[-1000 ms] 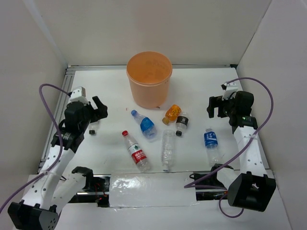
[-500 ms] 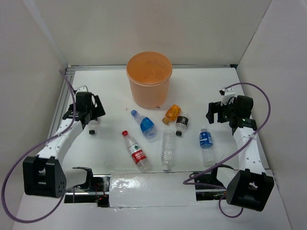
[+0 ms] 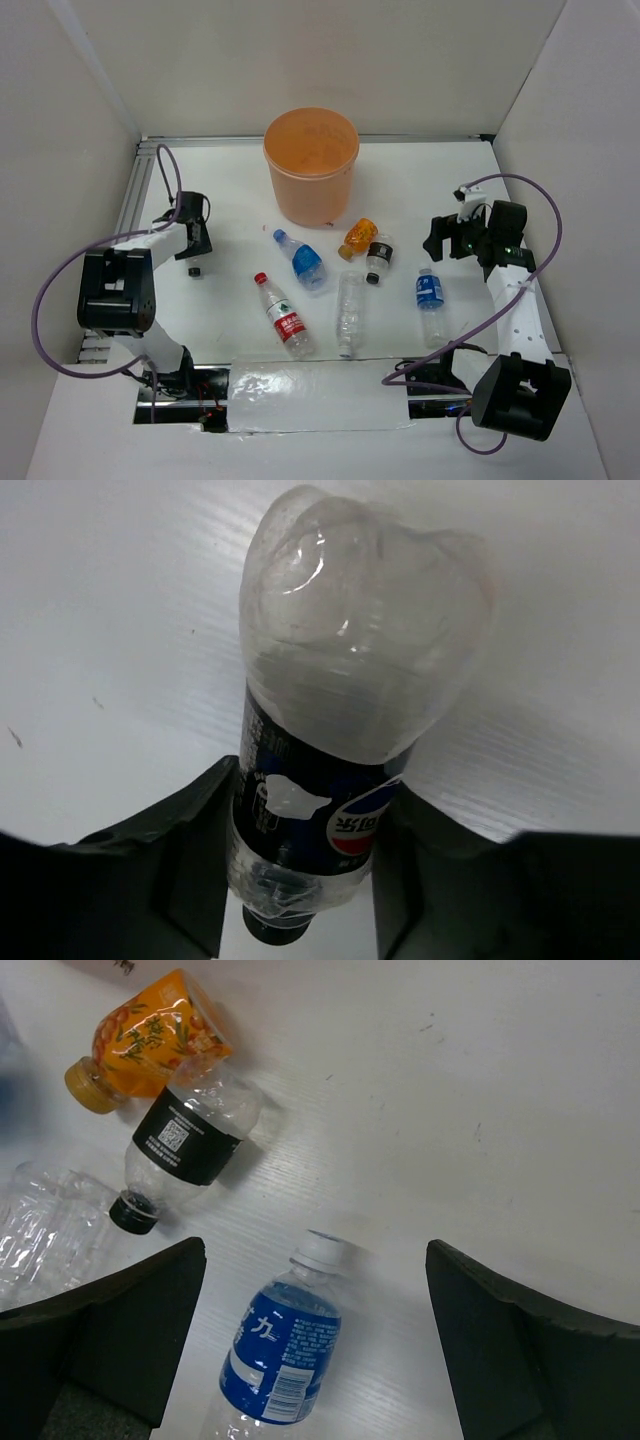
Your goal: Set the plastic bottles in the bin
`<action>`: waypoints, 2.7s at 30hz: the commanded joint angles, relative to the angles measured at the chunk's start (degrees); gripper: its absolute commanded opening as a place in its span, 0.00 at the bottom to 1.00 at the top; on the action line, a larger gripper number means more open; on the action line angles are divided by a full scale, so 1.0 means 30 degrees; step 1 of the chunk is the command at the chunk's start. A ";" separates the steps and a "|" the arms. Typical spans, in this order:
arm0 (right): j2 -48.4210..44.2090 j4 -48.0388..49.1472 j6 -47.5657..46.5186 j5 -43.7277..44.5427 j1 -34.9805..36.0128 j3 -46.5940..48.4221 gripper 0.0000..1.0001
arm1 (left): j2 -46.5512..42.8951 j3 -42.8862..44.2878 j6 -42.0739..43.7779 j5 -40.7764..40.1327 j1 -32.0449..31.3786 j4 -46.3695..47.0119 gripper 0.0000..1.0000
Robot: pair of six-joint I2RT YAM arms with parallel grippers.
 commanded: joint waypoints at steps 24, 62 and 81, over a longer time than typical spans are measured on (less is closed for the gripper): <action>0.0986 -0.1468 -0.5636 -0.3389 -0.0089 0.0083 0.62 | 0.1485 1.8718 -0.1163 0.6964 -0.8068 0.0883 0.04; 1.2644 -0.9962 -0.6571 0.5435 0.3779 0.4155 0.82 | -1.2186 -0.0692 -0.7226 0.0751 -1.5537 -0.3365 0.99; 1.0449 -1.1954 -0.7740 0.2954 0.3954 0.7634 0.00 | -1.2918 -0.3626 -1.2237 0.0194 -1.8205 -0.5006 0.99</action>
